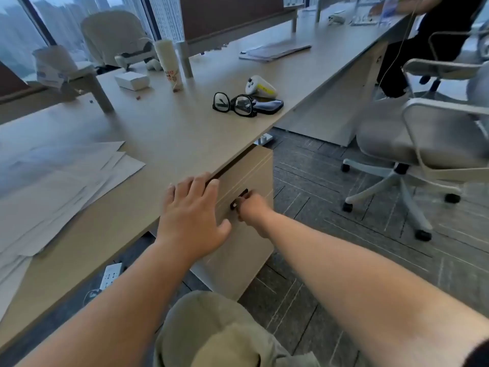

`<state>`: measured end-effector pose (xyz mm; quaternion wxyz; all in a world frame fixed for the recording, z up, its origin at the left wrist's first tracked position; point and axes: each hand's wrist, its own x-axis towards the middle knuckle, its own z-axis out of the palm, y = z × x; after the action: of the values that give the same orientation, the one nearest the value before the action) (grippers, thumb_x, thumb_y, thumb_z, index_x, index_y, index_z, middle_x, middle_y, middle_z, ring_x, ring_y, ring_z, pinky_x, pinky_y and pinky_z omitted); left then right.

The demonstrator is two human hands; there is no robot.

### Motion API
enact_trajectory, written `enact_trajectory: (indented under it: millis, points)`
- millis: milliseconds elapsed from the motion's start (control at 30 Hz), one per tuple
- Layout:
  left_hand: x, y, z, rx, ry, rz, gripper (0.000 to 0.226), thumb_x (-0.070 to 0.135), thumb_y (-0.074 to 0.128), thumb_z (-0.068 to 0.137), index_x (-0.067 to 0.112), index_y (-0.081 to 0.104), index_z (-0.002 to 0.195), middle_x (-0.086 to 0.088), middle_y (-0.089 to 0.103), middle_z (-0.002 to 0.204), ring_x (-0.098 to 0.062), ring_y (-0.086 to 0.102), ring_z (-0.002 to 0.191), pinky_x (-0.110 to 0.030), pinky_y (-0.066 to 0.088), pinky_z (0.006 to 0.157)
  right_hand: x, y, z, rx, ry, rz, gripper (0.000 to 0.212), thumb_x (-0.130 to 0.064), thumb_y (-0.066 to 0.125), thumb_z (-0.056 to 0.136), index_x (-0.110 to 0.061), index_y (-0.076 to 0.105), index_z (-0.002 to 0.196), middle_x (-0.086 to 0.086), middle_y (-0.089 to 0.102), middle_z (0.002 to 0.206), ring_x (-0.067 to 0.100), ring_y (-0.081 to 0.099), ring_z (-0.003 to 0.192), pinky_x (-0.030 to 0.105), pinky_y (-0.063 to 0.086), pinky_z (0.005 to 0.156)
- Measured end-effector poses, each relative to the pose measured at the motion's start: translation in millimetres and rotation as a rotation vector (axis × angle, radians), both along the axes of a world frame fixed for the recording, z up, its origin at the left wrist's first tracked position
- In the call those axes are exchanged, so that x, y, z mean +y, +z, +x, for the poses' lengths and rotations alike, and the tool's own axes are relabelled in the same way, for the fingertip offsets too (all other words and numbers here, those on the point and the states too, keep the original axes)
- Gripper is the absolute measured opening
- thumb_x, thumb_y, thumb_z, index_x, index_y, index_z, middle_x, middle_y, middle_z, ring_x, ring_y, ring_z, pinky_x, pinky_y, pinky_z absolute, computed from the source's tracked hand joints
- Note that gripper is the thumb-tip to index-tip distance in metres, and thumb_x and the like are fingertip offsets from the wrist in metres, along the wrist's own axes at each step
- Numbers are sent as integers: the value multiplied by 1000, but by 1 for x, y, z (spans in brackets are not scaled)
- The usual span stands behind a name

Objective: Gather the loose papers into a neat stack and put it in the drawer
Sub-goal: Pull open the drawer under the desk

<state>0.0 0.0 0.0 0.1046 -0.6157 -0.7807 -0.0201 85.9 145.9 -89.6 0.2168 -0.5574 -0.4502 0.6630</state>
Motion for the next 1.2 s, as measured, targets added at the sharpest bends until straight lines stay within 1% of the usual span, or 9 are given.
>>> enact_trajectory:
  millis: [100,133,200,333,700,867,1033,1133,1200]
  points:
    - [0,-3,-3,-3,-5,41,82,58,62,77,21,39,146,-4,41,154,-33,39,143,-56,33,119,-12,-3,-9,-260,255,386,33,-17,49,107,-12,52,140,11,53,149,24,58,124,32,48,96]
    - [-1,-5,-4,13,-2,42,82,58,62,76,20,41,146,-4,42,155,-33,39,143,-57,33,119,-12,-2,-11,-133,139,264,37,-14,50,106,-8,51,143,13,56,147,20,61,111,32,50,91]
    - [0,-7,-3,6,-2,49,82,58,61,76,20,43,146,-5,42,156,-33,39,143,-57,32,120,-2,-6,-15,45,19,132,27,-8,48,105,-3,59,129,22,63,132,15,56,79,31,51,75]
    - [-1,-7,-3,12,-3,50,81,57,59,75,19,45,145,-5,42,157,-32,38,144,-57,32,120,0,-11,-18,-68,-23,131,21,-12,50,100,-22,47,82,7,61,87,19,53,69,27,44,62]
    - [-3,-10,-6,25,-23,39,80,56,56,76,18,45,146,-6,40,159,-33,37,146,-56,31,121,-12,-22,-10,125,-207,113,30,-2,57,86,-22,36,79,2,47,72,21,44,74,36,40,68]
    - [-3,-9,-2,38,-13,26,79,59,55,77,20,44,145,-7,39,157,-34,38,145,-57,32,119,-20,-32,35,203,-182,151,26,2,55,92,-18,39,87,6,49,76,19,44,67,21,38,52]
    - [-5,-8,-3,42,-17,-1,82,64,46,78,21,40,148,-6,33,161,-34,32,149,-57,29,122,-25,-13,104,-467,136,592,15,-28,53,90,-22,47,102,2,60,102,26,59,91,43,49,73]
    - [-4,-4,2,21,8,4,82,64,45,78,21,42,148,-6,35,160,-33,33,149,-56,29,122,-29,12,130,-715,373,1118,36,-38,40,93,-29,56,123,-6,49,127,21,45,123,47,38,105]
    - [-5,-2,4,8,10,-3,82,63,47,79,20,41,149,-6,34,161,-33,32,150,-56,28,123,-31,24,139,-789,681,1231,44,-42,33,96,-34,61,129,-11,53,137,16,41,136,49,24,119]
